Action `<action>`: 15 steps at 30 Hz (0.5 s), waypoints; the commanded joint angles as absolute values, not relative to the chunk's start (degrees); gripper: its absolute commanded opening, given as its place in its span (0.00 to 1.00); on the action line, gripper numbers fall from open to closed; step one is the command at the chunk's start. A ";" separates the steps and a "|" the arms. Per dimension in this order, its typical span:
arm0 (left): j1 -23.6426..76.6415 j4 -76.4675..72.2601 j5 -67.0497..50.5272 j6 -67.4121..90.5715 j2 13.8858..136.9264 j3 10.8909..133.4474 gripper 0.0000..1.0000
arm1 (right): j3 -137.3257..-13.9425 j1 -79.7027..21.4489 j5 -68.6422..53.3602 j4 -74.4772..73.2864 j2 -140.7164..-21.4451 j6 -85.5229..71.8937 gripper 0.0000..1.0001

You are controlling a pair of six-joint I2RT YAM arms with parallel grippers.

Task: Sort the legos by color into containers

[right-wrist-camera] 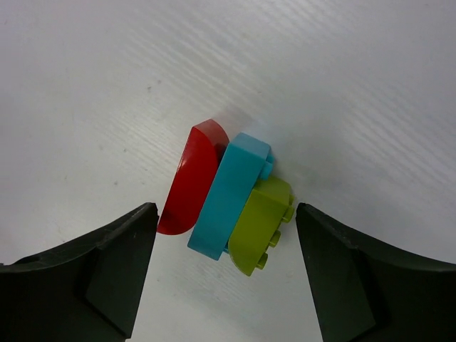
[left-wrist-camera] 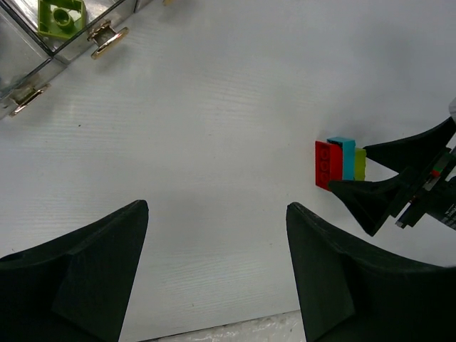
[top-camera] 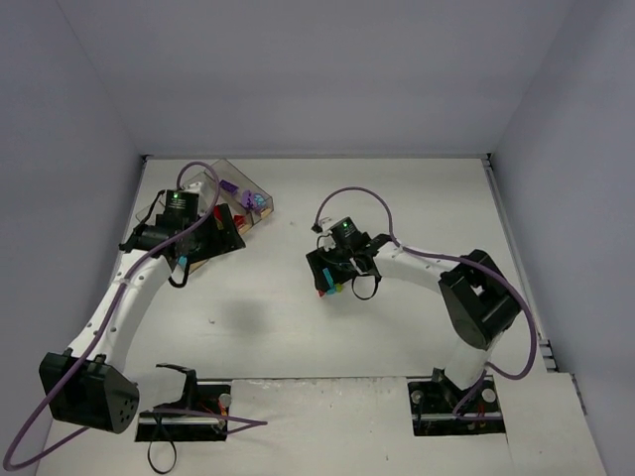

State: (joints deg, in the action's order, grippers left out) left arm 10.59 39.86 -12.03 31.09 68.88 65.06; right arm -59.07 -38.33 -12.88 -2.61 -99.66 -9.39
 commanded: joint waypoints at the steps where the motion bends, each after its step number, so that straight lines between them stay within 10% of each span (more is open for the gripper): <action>1: 11.42 38.15 -13.97 30.50 67.06 65.65 0.72 | -61.00 -39.64 -12.74 -3.69 -96.77 -4.93 0.76; 15: 12.65 38.59 -22.58 24.35 70.04 66.97 0.71 | -62.93 -37.44 -15.49 -9.41 -92.28 12.32 0.79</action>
State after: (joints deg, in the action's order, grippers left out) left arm 11.62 40.07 -19.25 26.63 69.38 64.88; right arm -60.55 -37.93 -16.16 -8.08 -92.23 11.05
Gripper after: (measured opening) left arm 0.716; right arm 0.793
